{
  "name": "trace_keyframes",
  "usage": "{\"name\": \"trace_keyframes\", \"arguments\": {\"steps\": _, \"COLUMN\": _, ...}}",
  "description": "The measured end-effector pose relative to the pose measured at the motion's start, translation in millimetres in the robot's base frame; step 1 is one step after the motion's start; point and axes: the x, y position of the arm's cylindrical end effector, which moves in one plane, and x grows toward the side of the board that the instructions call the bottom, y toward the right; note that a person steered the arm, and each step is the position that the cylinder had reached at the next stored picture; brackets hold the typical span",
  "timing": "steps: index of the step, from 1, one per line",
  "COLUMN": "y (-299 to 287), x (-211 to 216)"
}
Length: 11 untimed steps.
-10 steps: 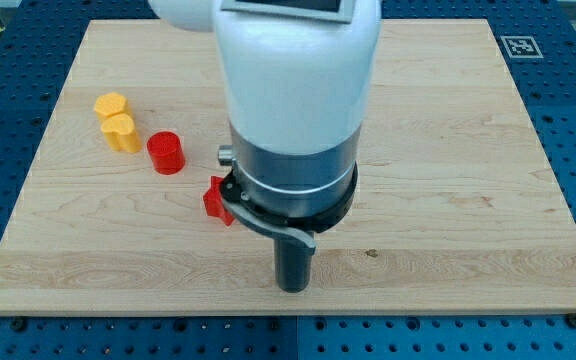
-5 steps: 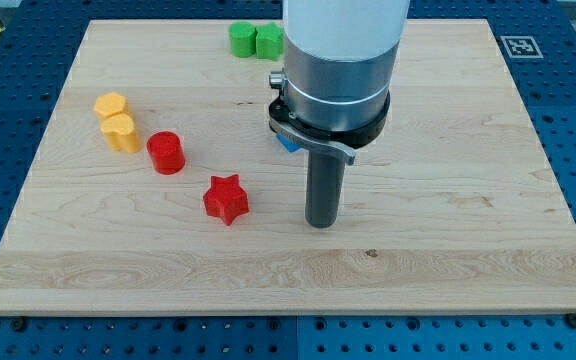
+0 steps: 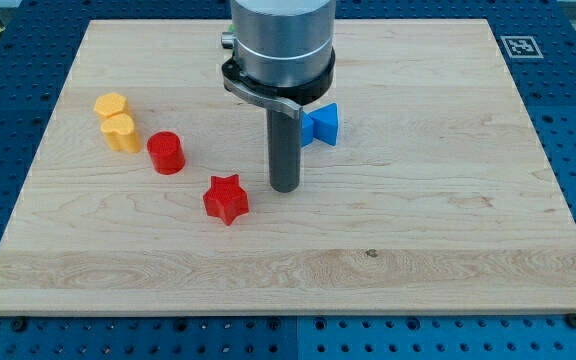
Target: Move the red star to the bottom left of the board
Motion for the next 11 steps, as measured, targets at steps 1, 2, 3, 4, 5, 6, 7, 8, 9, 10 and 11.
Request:
{"name": "trace_keyframes", "arguments": {"steps": 1, "y": -17, "x": 0}}
{"name": "trace_keyframes", "arguments": {"steps": 2, "y": -23, "x": 0}}
{"name": "trace_keyframes", "arguments": {"steps": 3, "y": -24, "x": 0}}
{"name": "trace_keyframes", "arguments": {"steps": 4, "y": -26, "x": 0}}
{"name": "trace_keyframes", "arguments": {"steps": 5, "y": -40, "x": 9}}
{"name": "trace_keyframes", "arguments": {"steps": 6, "y": -48, "x": 11}}
{"name": "trace_keyframes", "arguments": {"steps": 7, "y": -55, "x": 11}}
{"name": "trace_keyframes", "arguments": {"steps": 8, "y": -68, "x": 20}}
{"name": "trace_keyframes", "arguments": {"steps": 9, "y": -68, "x": 40}}
{"name": "trace_keyframes", "arguments": {"steps": 10, "y": -68, "x": 41}}
{"name": "trace_keyframes", "arguments": {"steps": 11, "y": -75, "x": 41}}
